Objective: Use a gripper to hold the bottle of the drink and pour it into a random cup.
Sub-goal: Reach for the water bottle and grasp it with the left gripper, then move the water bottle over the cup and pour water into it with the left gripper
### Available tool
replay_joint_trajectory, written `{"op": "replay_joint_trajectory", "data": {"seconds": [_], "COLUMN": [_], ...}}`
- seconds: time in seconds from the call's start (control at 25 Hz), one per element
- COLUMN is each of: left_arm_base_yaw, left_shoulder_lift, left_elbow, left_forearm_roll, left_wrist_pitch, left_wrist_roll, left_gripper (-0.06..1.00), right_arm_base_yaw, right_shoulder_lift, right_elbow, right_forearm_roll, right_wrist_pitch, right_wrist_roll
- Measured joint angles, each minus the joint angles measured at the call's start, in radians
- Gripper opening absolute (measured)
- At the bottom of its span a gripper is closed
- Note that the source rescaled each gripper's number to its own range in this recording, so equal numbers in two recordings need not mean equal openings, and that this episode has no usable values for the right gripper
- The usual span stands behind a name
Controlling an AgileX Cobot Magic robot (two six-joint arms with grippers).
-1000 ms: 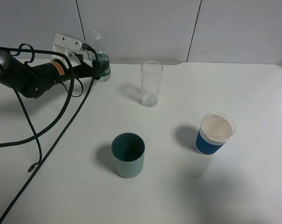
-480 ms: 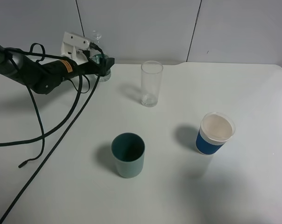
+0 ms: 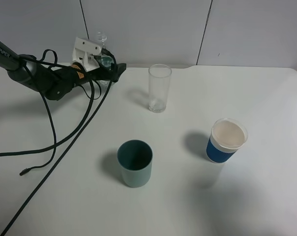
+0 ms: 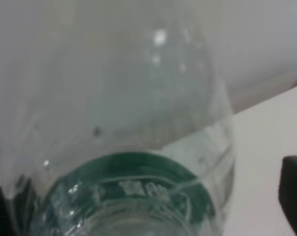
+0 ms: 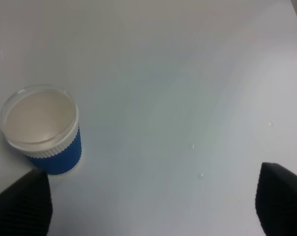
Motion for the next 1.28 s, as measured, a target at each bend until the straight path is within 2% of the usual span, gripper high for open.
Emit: {"op": "replay_joint_trajectory", "data": {"seconds": [0.12, 0.2, 0.24, 0.28, 0.32, 0.36, 0.4, 0.56, 1.28], "left_arm_base_yaw": [0.0, 0.0, 0.0, 0.0, 0.0, 0.0, 0.0, -0.001, -0.001], "left_shoulder_lift": [0.0, 0.001, 0.001, 0.001, 0.001, 0.001, 0.002, 0.003, -0.013], "left_elbow": [0.0, 0.0, 0.0, 0.0, -0.001, -0.001, -0.001, -0.005, -0.007], "left_forearm_roll": [-0.001, -0.002, -0.002, -0.003, -0.005, -0.003, -0.003, -0.003, 0.01], "left_wrist_pitch": [-0.002, -0.002, -0.002, -0.002, -0.002, -0.002, -0.002, -0.002, 0.014], "left_wrist_roll": [-0.001, -0.002, -0.006, -0.015, -0.029, -0.04, -0.047, -0.067, -0.074], "left_gripper": [1.0, 0.88, 0.73, 0.51, 0.24, 0.05, 0.0, 0.03, 0.03], "right_arm_base_yaw": [0.0, 0.0, 0.0, 0.0, 0.0, 0.0, 0.0, 0.0, 0.0], "right_shoulder_lift": [0.0, 0.0, 0.0, 0.0, 0.0, 0.0, 0.0, 0.0, 0.0], "right_elbow": [0.0, 0.0, 0.0, 0.0, 0.0, 0.0, 0.0, 0.0, 0.0], "right_forearm_roll": [0.0, 0.0, 0.0, 0.0, 0.0, 0.0, 0.0, 0.0, 0.0], "right_wrist_pitch": [0.0, 0.0, 0.0, 0.0, 0.0, 0.0, 0.0, 0.0, 0.0], "right_wrist_roll": [0.0, 0.0, 0.0, 0.0, 0.0, 0.0, 0.0, 0.0, 0.0]}}
